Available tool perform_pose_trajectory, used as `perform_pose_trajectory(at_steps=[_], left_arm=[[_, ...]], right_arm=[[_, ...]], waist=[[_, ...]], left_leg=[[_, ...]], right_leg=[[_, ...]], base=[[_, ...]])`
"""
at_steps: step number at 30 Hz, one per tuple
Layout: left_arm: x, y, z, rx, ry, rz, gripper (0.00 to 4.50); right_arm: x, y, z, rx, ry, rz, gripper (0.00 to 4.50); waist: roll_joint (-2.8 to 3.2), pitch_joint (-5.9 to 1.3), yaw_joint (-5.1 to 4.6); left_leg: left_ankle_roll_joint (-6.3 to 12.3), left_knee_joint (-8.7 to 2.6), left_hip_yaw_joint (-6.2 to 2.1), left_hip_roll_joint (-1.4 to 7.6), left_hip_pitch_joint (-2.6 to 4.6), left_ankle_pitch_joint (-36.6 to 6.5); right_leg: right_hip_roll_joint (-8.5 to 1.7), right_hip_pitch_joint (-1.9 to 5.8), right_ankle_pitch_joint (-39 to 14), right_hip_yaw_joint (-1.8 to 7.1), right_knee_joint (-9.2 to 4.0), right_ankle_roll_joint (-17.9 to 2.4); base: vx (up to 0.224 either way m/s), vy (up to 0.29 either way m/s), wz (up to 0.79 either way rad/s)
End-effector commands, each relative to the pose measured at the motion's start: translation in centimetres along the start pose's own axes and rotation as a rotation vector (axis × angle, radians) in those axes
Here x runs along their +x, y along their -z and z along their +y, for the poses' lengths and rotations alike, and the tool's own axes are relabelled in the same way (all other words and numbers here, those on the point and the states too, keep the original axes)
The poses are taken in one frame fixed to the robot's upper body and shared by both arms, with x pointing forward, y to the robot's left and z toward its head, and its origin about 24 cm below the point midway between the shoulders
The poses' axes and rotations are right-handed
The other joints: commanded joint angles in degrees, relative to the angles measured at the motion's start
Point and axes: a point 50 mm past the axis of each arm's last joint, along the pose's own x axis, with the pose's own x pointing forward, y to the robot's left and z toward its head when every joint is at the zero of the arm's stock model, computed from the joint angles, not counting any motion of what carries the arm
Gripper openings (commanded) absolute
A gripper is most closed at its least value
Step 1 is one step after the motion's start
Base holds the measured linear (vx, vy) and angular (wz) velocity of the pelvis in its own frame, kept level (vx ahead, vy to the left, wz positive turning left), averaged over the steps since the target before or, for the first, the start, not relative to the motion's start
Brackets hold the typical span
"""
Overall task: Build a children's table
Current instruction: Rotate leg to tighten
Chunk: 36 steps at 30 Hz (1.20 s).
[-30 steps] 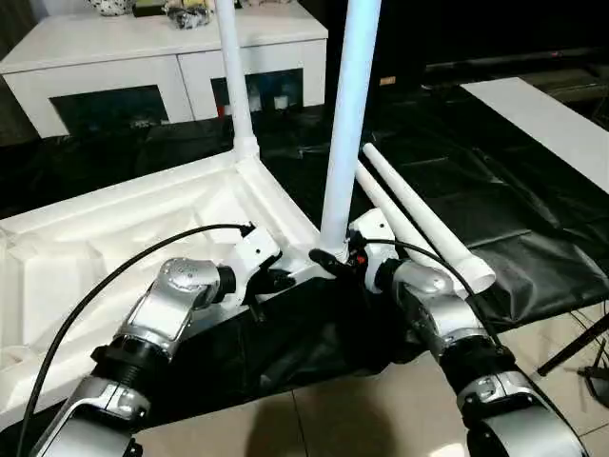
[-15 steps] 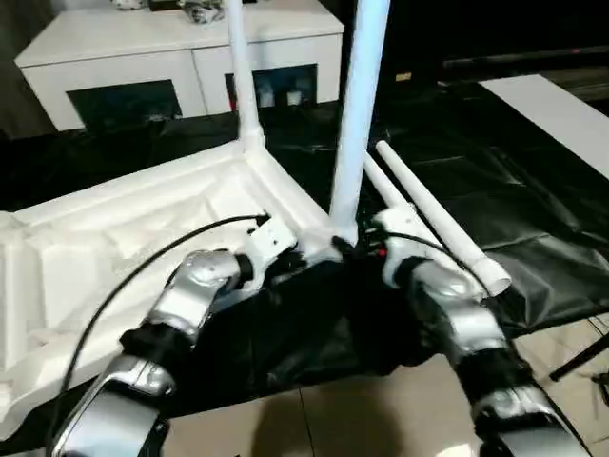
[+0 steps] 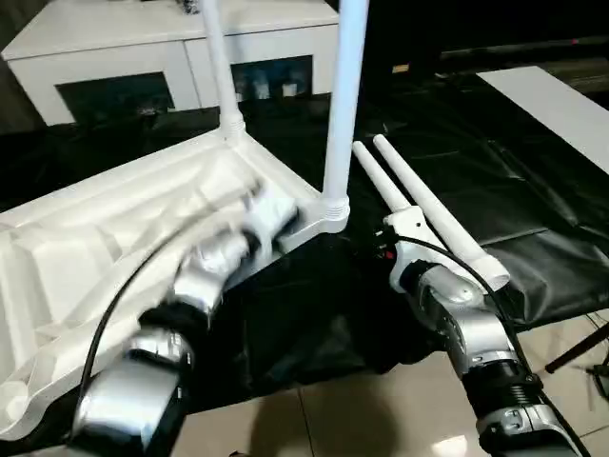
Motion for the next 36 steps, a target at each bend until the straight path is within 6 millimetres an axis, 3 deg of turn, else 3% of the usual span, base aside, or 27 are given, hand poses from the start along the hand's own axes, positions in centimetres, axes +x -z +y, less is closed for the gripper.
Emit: perform_pose_trajectory(at_steps=[1,4,11,12,13,17,19,20,21,22,23,24,27,29,30,31,32,33,36], left_arm=[[-0.6,-0.2,2.1,0.071,-0.153,-0.001,1.12],[-1.3,-0.2,3.6,0.119,-0.244,0.008,1.46],[-4.7,0.6,6.6,0.042,-0.325,0.008,1.46],[-6.8,1.3,8.1,0.019,-0.360,0.052,1.46],[-7.0,1.4,8.3,0.017,-0.363,0.056,1.46],[-11.5,3.0,12.0,0.033,-0.525,0.182,1.46],[-15.3,4.3,15.0,0.068,-0.711,0.281,1.46],[-16.5,4.6,15.8,0.088,-0.765,0.311,1.46],[-16.5,4.6,15.8,0.088,-0.765,0.311,1.46],[-20.5,5.1,17.8,0.137,-0.909,0.407,1.46],[-21.4,5.2,18.2,0.144,-0.943,0.430,1.46],[-23.0,5.2,18.8,0.153,-0.992,0.465,1.46],[-25.9,5.3,19.5,0.185,-1.070,0.549,1.46],[-26.5,5.3,19.5,0.190,-1.083,0.571,1.46],[-28.0,5.9,19.3,0.172,-1.092,0.629,1.46],[-28.0,5.9,19.3,0.172,-1.092,0.629,1.46],[-28.4,6.3,19.1,0.157,-1.083,0.652,1.46],[-28.7,6.7,18.8,0.133,-1.068,0.672,1.46],[-28.7,8.8,16.8,-0.023,-0.948,0.734,1.46]], right_arm=[[0.0,-0.1,0.4,-0.003,-0.011,0.001,3.69],[0.1,-0.1,0.8,-0.013,-0.026,0.003,3.69],[0.4,-0.3,1.6,-0.019,-0.062,-0.001,3.69],[0.6,-0.4,1.9,-0.019,-0.068,-0.003,3.69],[0.6,-0.4,1.9,-0.019,-0.068,-0.003,3.69],[0.8,-0.4,2.4,-0.021,-0.085,0.002,3.69],[1.1,-0.3,2.7,-0.026,-0.093,0.011,3.69],[1.1,-0.3,2.7,-0.030,-0.095,0.015,3.69],[1.1,-0.3,2.7,-0.030,-0.095,0.015,3.69],[1.5,-0.2,2.9,-0.040,-0.093,0.030,3.69],[1.5,-0.2,2.9,-0.042,-0.091,0.035,3.69],[1.7,-0.1,2.9,-0.043,-0.086,0.042,3.69],[2.2,-0.1,3.1,-0.050,-0.077,0.060,3.69],[2.4,-0.1,3.1,-0.052,-0.075,0.066,3.69],[2.8,-0.1,3.5,-0.060,-0.078,0.076,3.69],[2.8,-0.1,3.5,-0.060,-0.078,0.076,3.69],[3.1,-0.1,3.7,-0.066,-0.080,0.080,3.69],[3.2,-0.1,3.8,-0.068,-0.081,0.082,3.69],[4.0,-0.1,4.5,-0.062,-0.096,0.088,3.69]], waist=[[-0.88,-4.47,0.32],[-0.75,-4.42,0.02],[-0.45,-4.59,0.16],[-0.41,-4.64,0.17],[-0.36,-4.55,0.13],[-0.33,-4.12,-0.38],[0.01,-4.03,-0.46],[-0.09,-3.99,-0.56],[0.05,-4.04,-0.55],[0.08,-4.11,-0.64],[-0.01,-4.04,-0.83],[0.12,-4.16,-0.84],[0.28,-4.03,-0.73],[0.36,-3.91,-0.29],[0.02,-3.85,-0.24],[0.05,-3.78,-0.33],[0.28,-3.73,-0.16],[-0.29,-3.67,-0.25],[-0.44,-3.60,-0.27]], left_leg=[[6.96,-2.97,-0.07,0.68,0.89,-1.0],[5.81,-3.06,-0.10,0.64,0.88,-1.3],[5.06,-2.93,-0.09,0.79,0.94,0.8],[5.19,-2.86,-0.04,0.80,0.93,1.0],[5.26,-2.93,0.01,0.72,0.91,0.7],[3.05,-3.44,0.03,0.62,1.17,-3.5],[1.45,-3.62,-0.09,0.56,1.37,-5.0],[1.19,-3.66,-0.09,0.54,1.40,-5.2],[0.93,-3.67,-0.17,0.50,1.38,-5.1],[0.37,-3.63,-0.26,0.65,1.50,-4.6],[0.31,-3.70,-0.26,0.51,1.26,-4.3],[-0.08,-3.68,-0.26,0.54,1.50,-4.1],[-0.68,-3.78,-0.16,0.64,1.73,-5.0],[-1.24,-3.96,-0.02,0.72,2.12,-7.2],[-1.62,-4.13,-0.09,0.84,1.87,-8.1],[-1.80,-4.28,-0.18,0.81,1.65,-8.5],[-2.17,-4.43,-0.15,0.84,2.10,-10.4],[-2.50,-4.56,-0.20,0.88,1.96,-11.1],[-3.32,-4.80,-0.30,0.87,1.82,-12.3]], right_leg=[[-2.80,4.16,10.9,1.69,-2.78,-16.1],[-2.75,4.15,9.2,1.73,-2.85,-15.1],[-2.80,3.90,12.3,1.74,-2.20,-16.4],[-2.76,3.75,12.6,1.71,-2.07,-16.5],[-2.65,3.60,12.2,1.67,-2.16,-16.5],[-2.44,3.42,6.3,1.66,-2.75,-15.0],[-2.29,3.31,5.0,1.67,-2.88,-13.8],[-2.25,3.32,5.1,1.70,-2.90,-13.5],[-2.24,3.35,5.4,1.67,-2.77,-13.2],[-2.30,3.22,6.8,1.65,-2.65,-12.9],[-2.22,3.35,7.1,1.63,-2.55,-12.8],[-2.26,3.14,7.2,1.58,-2.53,-12.7],[-2.23,2.87,6.6,1.65,-2.62,-13.2],[-2.31,2.49,4.7,1.70,-2.90,-13.3],[-2.49,2.68,4.1,1.77,-2.80,-13.5],[-2.56,2.75,3.4,1.78,-2.76,-13.5],[-2.49,2.42,1.6,1.77,-3.10,-13.1],[-2.48,2.52,1.2,1.84,-3.13,-13.0],[-2.75,2.47,-0.6,1.96,-3.12,-13.1]], base=[[0.000,0.000,0.00],[0.000,0.000,0.00],[0.000,0.000,0.00],[0.000,0.000,0.00],[0.000,0.000,0.00],[0.000,0.000,0.00],[0.000,0.000,0.00],[0.000,0.000,0.00],[0.000,0.000,0.00],[0.000,0.000,0.00],[0.000,0.000,0.00],[0.000,0.000,0.00],[0.000,0.000,0.00],[0.000,0.000,0.00],[0.000,0.000,0.00],[0.000,0.000,0.00],[0.000,0.000,0.00],[0.000,0.000,0.00],[0.000,0.000,0.00]])
